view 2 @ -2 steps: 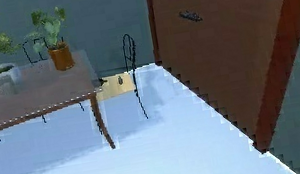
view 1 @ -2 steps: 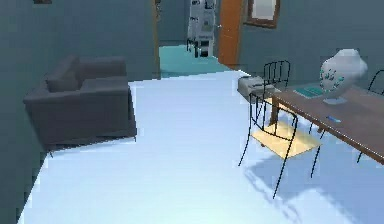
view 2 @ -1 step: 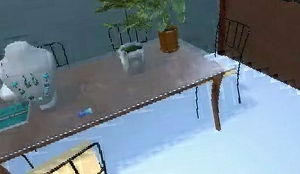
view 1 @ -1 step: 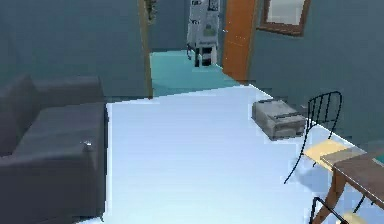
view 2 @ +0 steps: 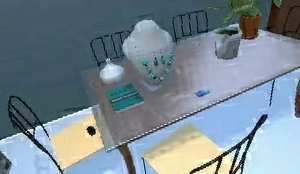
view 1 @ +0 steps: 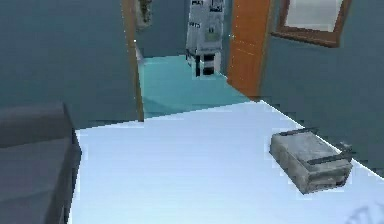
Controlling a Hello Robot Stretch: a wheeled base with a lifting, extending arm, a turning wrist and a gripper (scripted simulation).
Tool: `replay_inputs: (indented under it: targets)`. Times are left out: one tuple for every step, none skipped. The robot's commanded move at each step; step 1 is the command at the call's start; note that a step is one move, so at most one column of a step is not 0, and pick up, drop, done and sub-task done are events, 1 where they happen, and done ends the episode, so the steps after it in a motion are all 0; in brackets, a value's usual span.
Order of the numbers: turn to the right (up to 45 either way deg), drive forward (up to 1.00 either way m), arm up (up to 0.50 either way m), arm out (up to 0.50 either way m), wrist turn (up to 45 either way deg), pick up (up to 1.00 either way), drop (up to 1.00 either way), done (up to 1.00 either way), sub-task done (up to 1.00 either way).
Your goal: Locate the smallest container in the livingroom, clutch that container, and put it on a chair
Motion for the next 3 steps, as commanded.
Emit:
replay_inputs:
  targets:
    - [42.0, 0.0, 0.0, 0.0, 0.0, 0.0, 0.0, 0.0, 0.0]
    - [0.0, 0.5, 0.0, 0.0, 0.0, 0.0, 0.0, 0.0, 0.0]
    - [-30.0, 0.0, 0.0, 0.0, 0.0, 0.0, 0.0, 0.0, 0.0]
